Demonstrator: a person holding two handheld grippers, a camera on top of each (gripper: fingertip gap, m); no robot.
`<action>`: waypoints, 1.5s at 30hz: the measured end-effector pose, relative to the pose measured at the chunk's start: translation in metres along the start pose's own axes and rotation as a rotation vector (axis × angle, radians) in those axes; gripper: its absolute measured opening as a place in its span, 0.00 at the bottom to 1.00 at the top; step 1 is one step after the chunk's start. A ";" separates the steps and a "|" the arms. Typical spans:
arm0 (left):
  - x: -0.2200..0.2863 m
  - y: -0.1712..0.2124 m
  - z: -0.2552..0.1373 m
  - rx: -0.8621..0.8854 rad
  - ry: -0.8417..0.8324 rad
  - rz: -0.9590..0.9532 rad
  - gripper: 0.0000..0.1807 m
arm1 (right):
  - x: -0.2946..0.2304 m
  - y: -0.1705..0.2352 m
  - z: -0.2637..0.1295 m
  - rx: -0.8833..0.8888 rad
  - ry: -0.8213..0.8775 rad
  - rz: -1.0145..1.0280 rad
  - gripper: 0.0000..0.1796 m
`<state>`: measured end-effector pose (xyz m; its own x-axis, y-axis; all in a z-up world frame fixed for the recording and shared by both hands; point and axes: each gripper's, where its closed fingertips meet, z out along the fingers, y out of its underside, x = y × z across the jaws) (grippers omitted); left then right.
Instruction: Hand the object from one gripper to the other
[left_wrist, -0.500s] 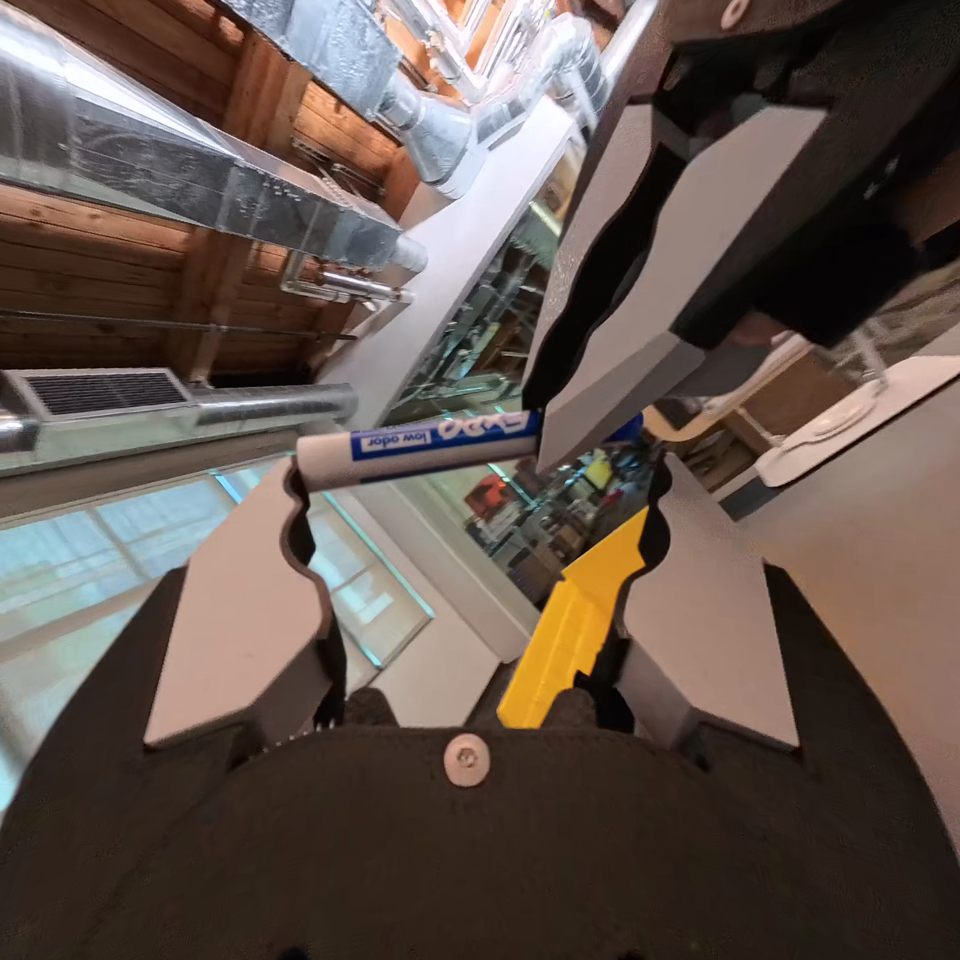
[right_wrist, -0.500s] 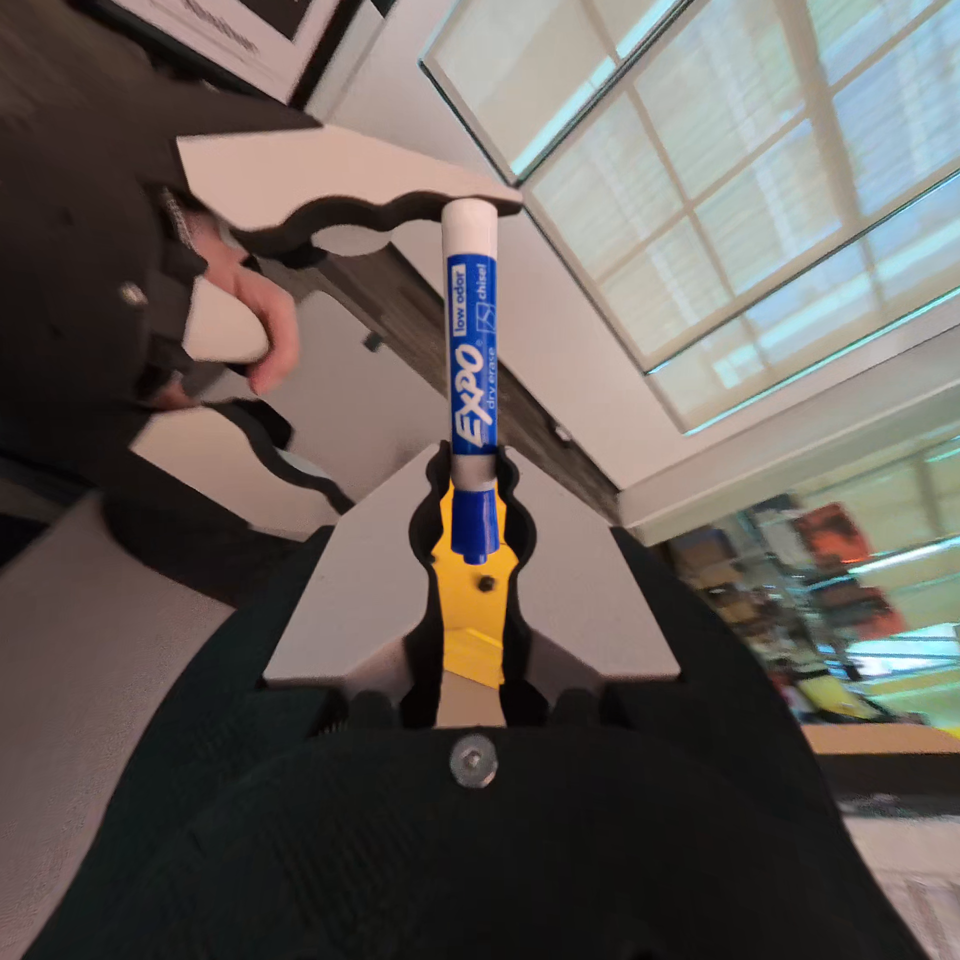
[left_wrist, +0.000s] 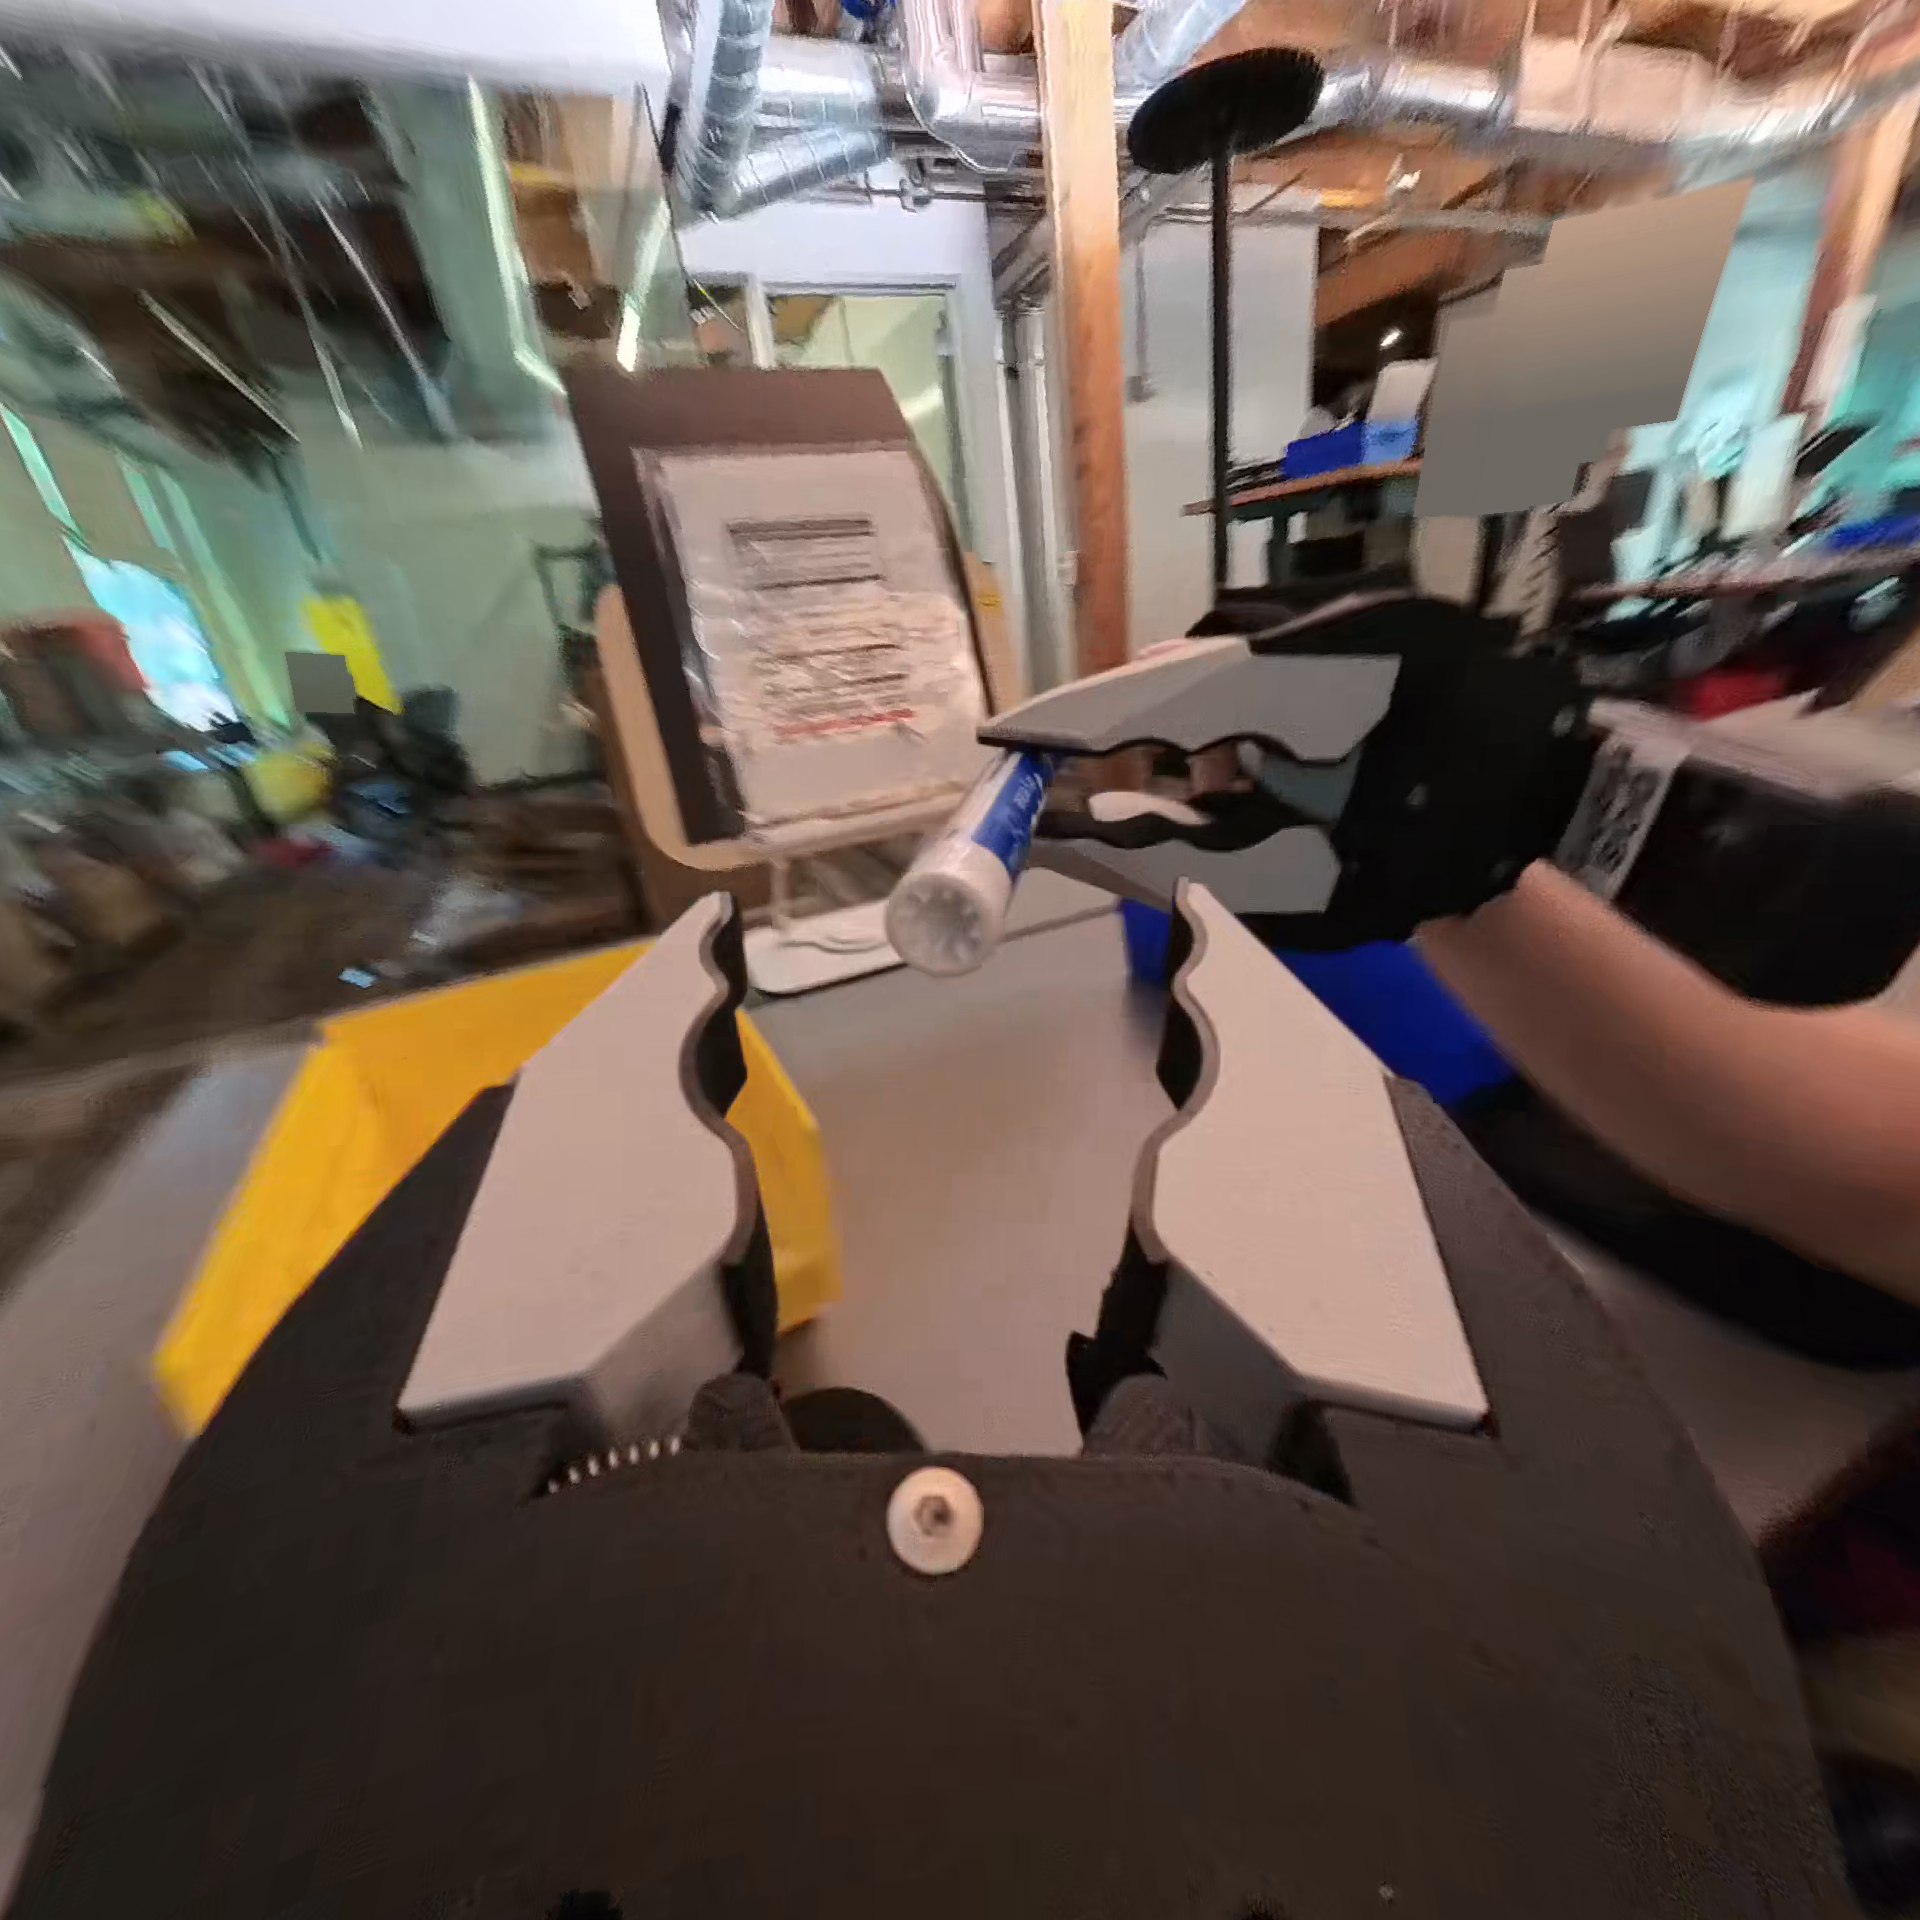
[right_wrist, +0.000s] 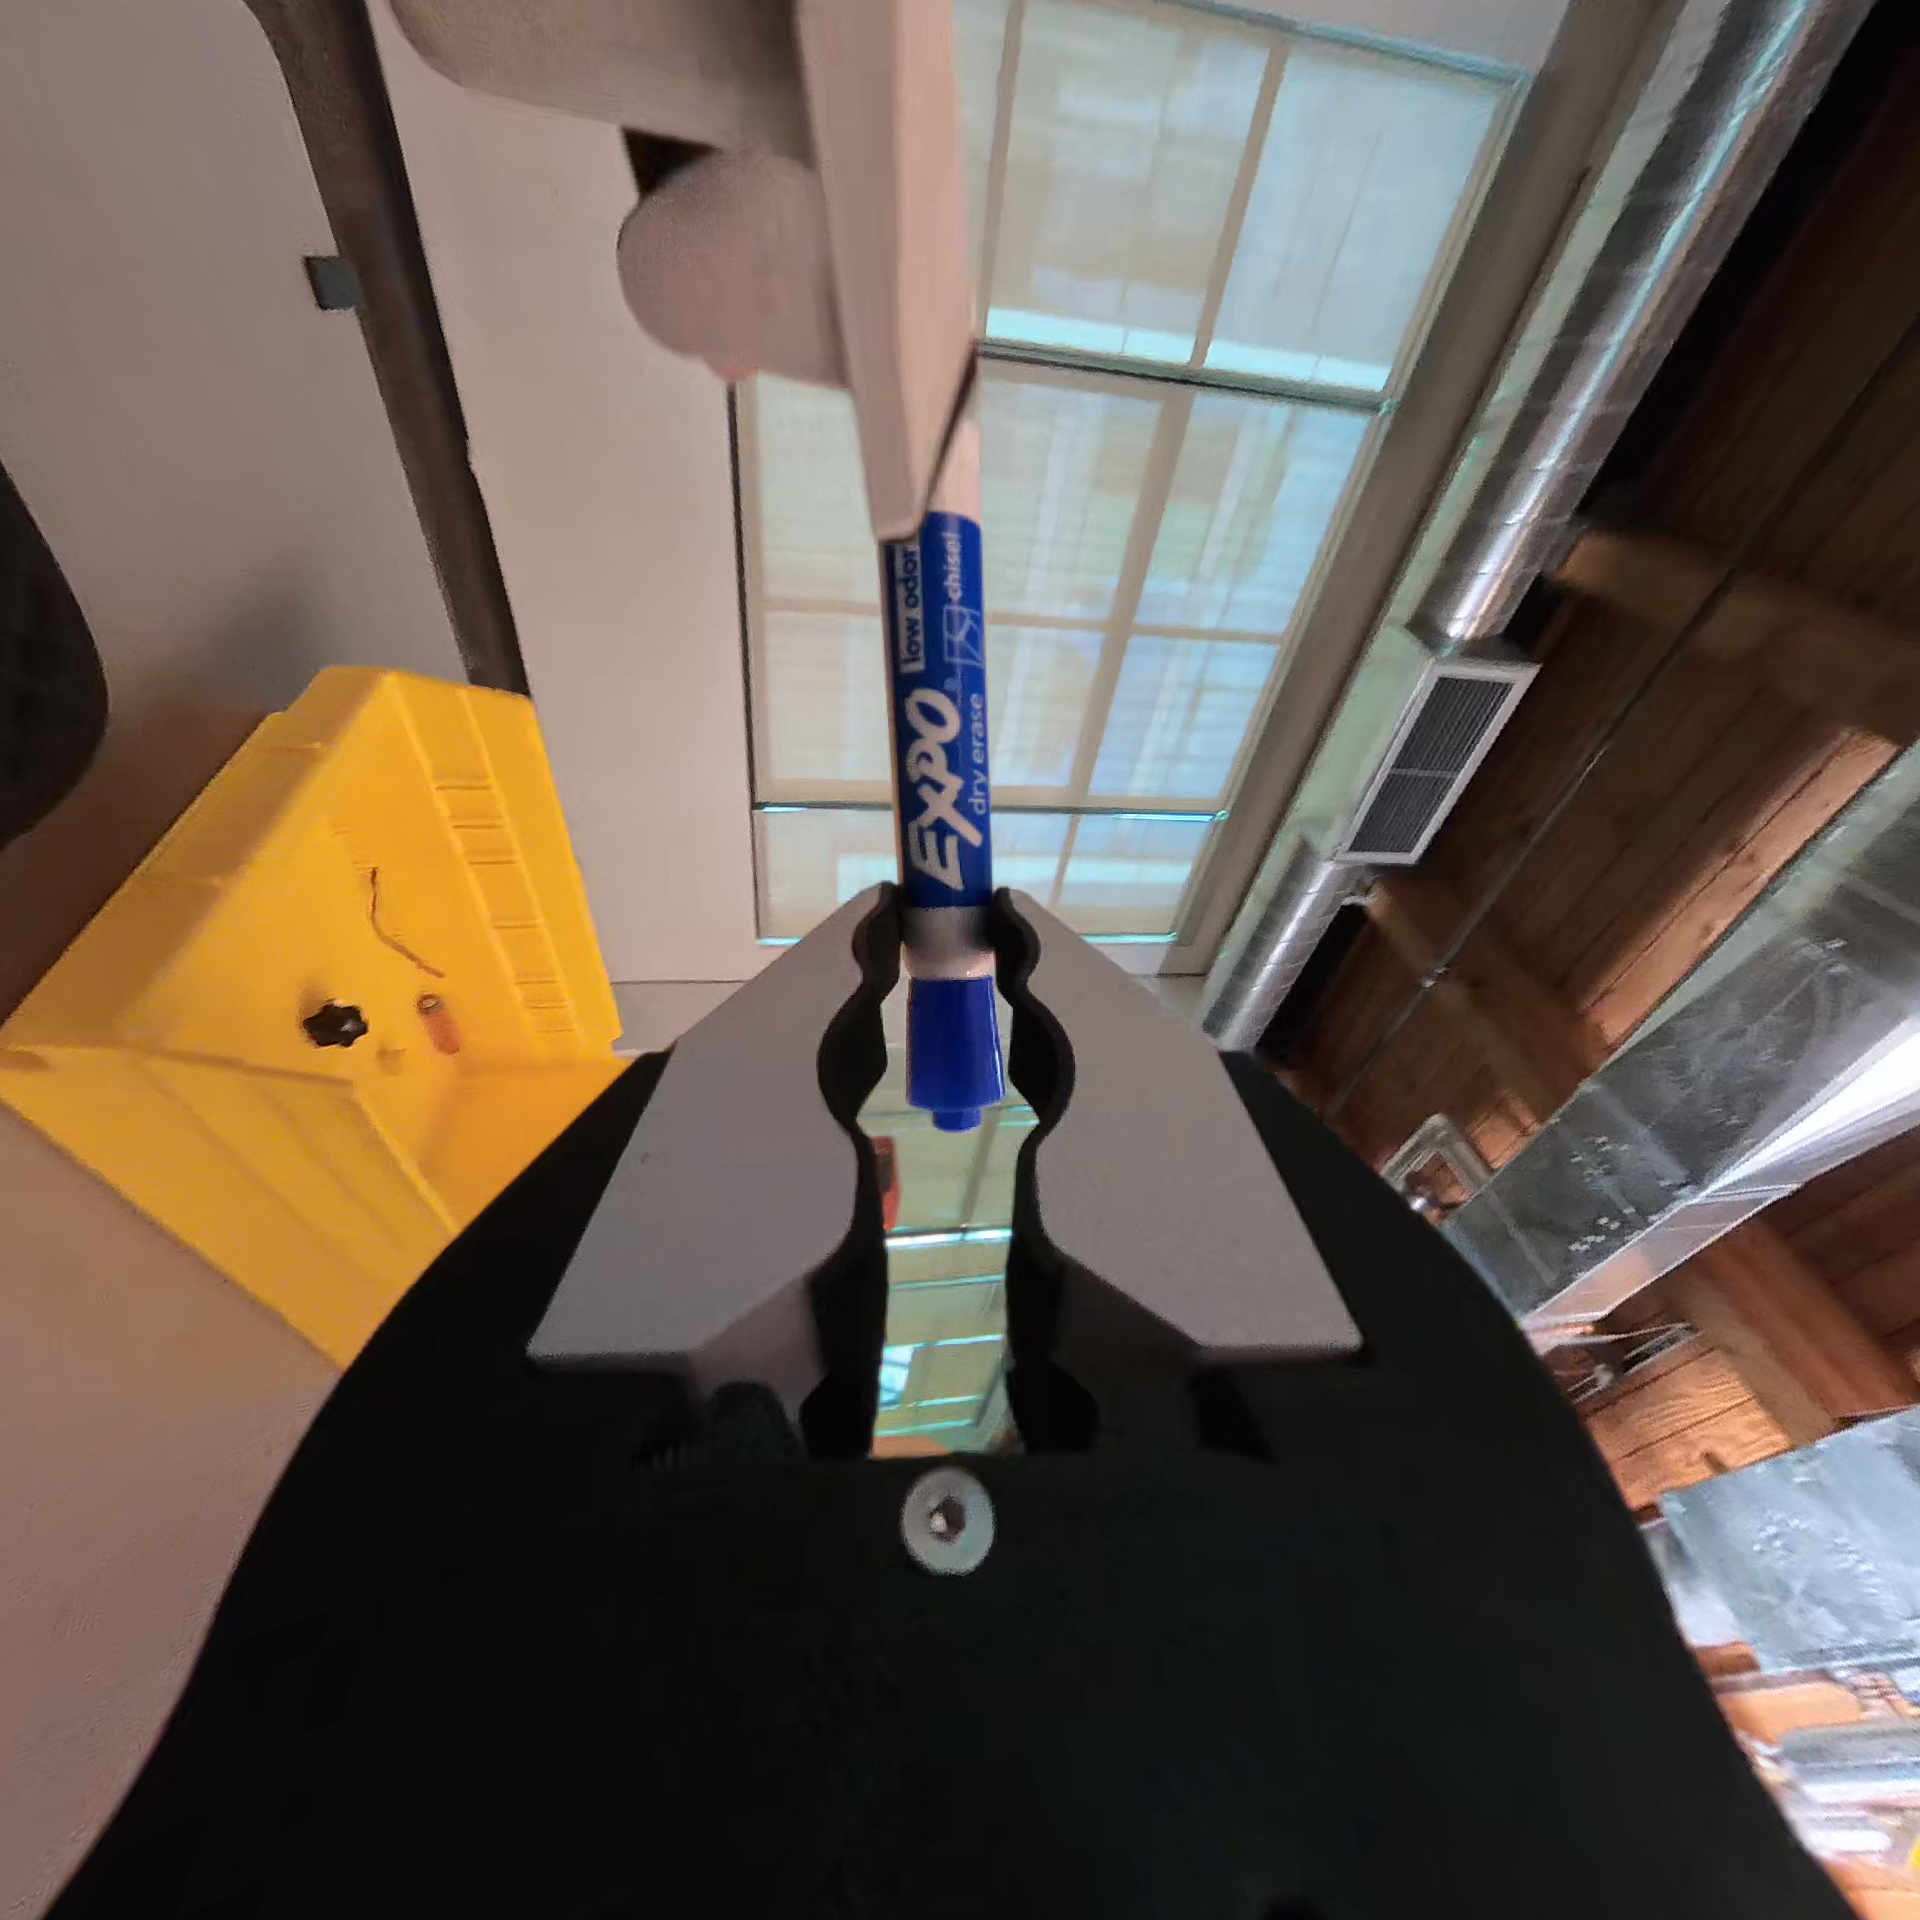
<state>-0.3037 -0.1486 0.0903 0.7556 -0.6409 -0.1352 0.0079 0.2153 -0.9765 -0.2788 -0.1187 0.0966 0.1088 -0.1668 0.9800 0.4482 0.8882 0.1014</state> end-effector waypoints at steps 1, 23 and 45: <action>0.001 0.001 0.000 -0.008 0.032 -0.073 0.42 | 0.000 -0.005 0.000 0.016 0.004 -0.010 0.09; -0.033 -0.016 -0.013 0.288 -0.040 -0.167 0.09 | 0.027 0.059 0.012 -0.173 0.136 0.698 0.19; 0.037 0.023 0.023 0.165 -0.057 0.629 0.57 | -0.005 -0.045 0.007 0.408 -1.011 2.202 0.09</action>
<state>-0.2603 -0.1503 0.0666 0.6824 -0.3159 -0.6592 -0.3503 0.6501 -0.6743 -0.3056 -0.1552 0.0887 -0.3443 0.7414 -0.5760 0.2002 -0.5414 -0.8166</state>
